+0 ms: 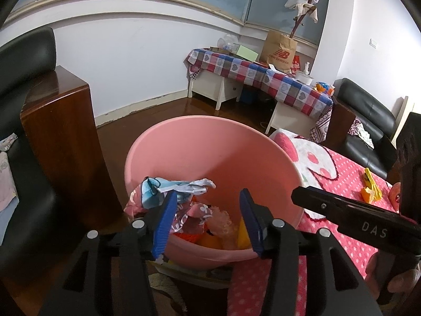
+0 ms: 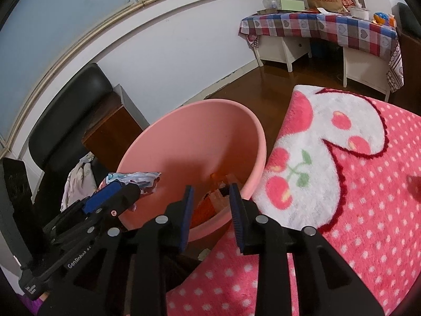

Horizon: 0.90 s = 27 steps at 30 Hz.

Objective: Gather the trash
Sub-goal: 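Open the left tool over the pink bucket while the right tool releases the yellow mesh, then move both tools back over the bedspread toward the peel and yellow bag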

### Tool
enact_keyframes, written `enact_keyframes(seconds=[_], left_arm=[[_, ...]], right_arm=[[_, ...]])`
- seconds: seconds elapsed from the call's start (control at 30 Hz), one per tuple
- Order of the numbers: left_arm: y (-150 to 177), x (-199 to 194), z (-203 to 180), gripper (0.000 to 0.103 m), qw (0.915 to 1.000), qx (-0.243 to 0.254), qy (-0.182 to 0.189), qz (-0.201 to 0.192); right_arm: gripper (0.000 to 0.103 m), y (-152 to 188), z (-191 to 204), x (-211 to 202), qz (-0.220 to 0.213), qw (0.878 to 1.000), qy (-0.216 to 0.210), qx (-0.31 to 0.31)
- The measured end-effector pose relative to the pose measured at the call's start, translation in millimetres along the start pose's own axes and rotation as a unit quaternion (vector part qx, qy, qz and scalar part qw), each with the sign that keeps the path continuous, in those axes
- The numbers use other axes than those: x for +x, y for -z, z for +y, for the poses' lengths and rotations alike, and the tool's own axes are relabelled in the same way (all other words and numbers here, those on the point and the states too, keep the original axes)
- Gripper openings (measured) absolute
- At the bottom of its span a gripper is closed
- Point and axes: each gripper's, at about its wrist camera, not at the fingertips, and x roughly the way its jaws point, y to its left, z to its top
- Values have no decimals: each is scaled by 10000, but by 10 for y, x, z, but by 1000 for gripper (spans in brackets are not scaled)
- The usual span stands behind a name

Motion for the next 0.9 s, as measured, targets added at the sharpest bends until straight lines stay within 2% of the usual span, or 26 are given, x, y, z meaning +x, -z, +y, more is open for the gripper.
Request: enact_keyframes(seconds=[0.9], left_arm=[[37, -195, -9, 52, 9998, -6, 202, 76]], right_arm=[[28, 155, -90, -280, -118, 9997, -138, 167]])
